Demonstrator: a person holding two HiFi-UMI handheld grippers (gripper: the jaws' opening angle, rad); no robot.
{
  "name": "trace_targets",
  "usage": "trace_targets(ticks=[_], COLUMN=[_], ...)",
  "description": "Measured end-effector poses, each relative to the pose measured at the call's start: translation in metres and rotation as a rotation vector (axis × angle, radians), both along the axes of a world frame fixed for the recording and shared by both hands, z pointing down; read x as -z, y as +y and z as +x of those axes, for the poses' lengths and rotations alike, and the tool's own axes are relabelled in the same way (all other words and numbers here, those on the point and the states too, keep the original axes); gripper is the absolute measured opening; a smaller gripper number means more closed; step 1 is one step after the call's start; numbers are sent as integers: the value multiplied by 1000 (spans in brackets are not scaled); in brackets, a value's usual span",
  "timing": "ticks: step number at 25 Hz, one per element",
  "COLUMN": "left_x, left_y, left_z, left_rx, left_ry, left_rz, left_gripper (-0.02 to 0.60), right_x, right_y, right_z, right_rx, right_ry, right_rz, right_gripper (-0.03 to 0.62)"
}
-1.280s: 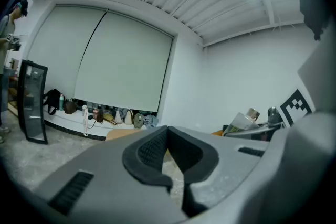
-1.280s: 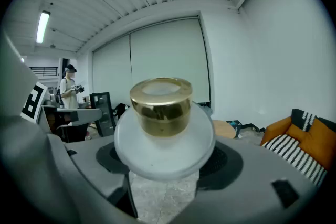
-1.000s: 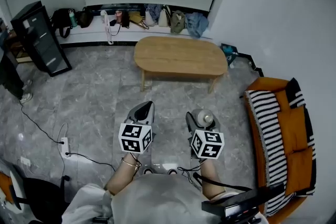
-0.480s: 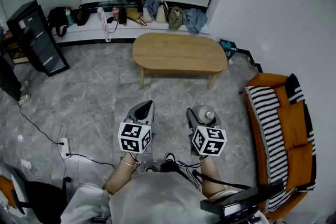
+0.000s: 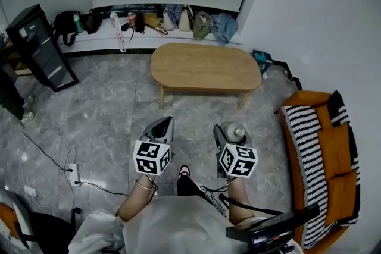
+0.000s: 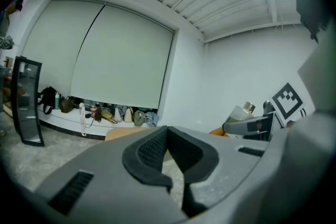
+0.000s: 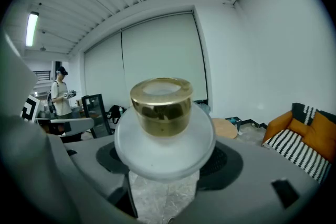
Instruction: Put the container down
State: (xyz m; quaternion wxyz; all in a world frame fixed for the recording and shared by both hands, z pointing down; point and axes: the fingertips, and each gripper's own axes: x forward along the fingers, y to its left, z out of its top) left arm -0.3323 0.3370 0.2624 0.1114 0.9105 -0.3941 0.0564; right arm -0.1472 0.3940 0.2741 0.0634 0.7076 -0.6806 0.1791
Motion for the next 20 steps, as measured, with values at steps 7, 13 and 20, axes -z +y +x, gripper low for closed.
trace_targets(ticks=[7, 13, 20], left_x=[4, 9, 8], left_y=[-70, -127, -182], left_z=[27, 48, 73], left_rx=[8, 28, 58], left_ry=[-17, -4, 7], left_rz=[2, 6, -1], left_gripper=[8, 8, 8], right_x=[-6, -2, 1], right_y=[-67, -125, -180], right_z=[29, 56, 90], right_rx=[3, 14, 24], right_ry=[-8, 37, 49], right_rz=[-23, -31, -28], right_gripper=[354, 354, 354])
